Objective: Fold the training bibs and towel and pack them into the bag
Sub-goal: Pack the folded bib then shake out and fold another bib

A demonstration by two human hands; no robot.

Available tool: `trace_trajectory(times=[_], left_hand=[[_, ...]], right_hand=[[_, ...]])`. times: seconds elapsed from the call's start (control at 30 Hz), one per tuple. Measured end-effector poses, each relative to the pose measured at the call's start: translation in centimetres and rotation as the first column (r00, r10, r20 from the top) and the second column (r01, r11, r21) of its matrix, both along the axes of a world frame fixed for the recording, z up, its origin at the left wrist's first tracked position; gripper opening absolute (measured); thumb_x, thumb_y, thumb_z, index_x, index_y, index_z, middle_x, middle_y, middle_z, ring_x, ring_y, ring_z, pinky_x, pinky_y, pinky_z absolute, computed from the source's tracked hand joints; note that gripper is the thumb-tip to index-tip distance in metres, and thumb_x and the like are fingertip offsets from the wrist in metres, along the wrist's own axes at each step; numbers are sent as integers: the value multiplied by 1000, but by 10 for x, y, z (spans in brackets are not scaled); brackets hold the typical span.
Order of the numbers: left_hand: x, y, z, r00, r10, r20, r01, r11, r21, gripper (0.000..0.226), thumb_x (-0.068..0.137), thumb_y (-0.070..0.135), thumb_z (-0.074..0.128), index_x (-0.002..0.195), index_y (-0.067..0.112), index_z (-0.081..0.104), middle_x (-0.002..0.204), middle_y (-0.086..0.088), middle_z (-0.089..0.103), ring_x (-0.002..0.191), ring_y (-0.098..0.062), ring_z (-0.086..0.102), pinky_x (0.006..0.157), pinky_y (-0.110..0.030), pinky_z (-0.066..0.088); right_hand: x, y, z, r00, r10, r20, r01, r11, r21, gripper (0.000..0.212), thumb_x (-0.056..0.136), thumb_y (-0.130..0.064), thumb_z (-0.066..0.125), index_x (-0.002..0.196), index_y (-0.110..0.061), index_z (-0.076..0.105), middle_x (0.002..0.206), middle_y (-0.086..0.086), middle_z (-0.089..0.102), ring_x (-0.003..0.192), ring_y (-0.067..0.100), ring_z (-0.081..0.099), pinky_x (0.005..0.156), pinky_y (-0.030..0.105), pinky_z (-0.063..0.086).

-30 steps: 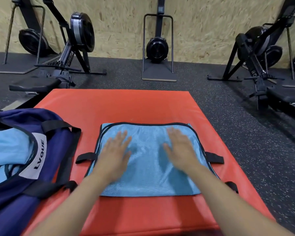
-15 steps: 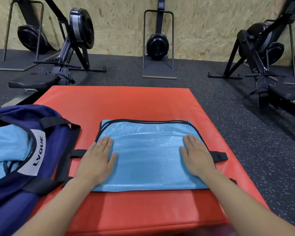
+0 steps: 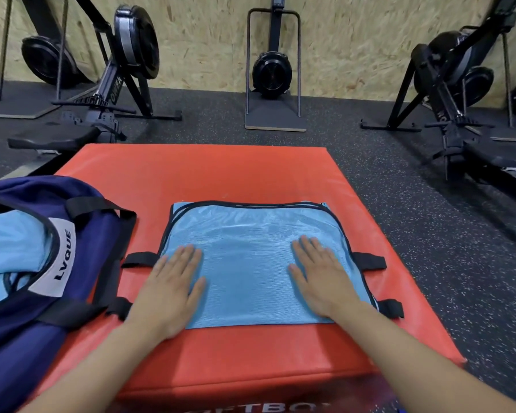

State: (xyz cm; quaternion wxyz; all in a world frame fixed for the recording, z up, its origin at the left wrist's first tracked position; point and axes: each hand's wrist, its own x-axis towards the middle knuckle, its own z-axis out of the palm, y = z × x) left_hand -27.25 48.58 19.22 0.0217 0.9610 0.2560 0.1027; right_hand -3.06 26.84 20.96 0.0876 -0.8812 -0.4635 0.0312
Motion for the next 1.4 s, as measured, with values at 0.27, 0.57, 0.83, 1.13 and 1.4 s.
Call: trace_trajectory(times=[0.27, 0.57, 0.83, 1.13, 1.4], left_hand=[[-15, 25, 4, 1000, 11, 15, -11, 1000, -19, 78, 95, 59, 7, 158, 16, 21, 164, 6, 12, 150, -4, 5, 121, -24, -8], [-20, 49, 9, 998, -69, -9, 69, 997, -21, 78, 93, 67, -3, 159, 25, 12, 164, 12, 3, 151, 0, -6, 121, -23, -11], [-32, 34, 20, 983, -176, -43, 178, 983, 34, 67, 103, 57, 9, 156, 22, 32, 161, 6, 28, 150, -5, 16, 123, -30, 5], [-60, -21, 41, 990, -139, 8, 138, 989, 57, 65, 103, 55, 17, 128, 18, 65, 126, -1, 64, 119, -23, 60, 104, -33, 31], [-73, -67, 25, 1000, -6, -3, 6, 992, -128, 76, 93, 70, -5, 150, 43, 38, 137, 3, 51, 132, -17, 45, 108, -36, 36]], right_hand=[[56, 4, 25, 947, -318, -50, 321, 945, 66, 52, 106, -38, 34, 157, -29, 27, 165, 17, 17, 153, 28, 13, 122, 40, 12], [73, 25, 33, 876, -248, -414, 326, 937, 129, 44, 105, -28, 43, 147, -14, 47, 150, 8, 41, 142, 26, 34, 114, 34, 25], [69, -7, 43, 856, -355, -376, 387, 922, 11, 38, 105, -19, 39, 136, -1, 53, 148, 16, 40, 140, 32, 35, 109, 32, 28], [36, -86, 48, 802, -453, -390, 472, 880, -50, 19, 98, -24, 47, 79, -26, 49, 119, 17, 50, 126, 35, 47, 101, 37, 34], [4, -124, 56, 870, -424, -251, 384, 903, -192, 63, 101, -43, 46, 156, -17, 28, 165, 15, 12, 153, 28, 7, 120, 38, 17]])
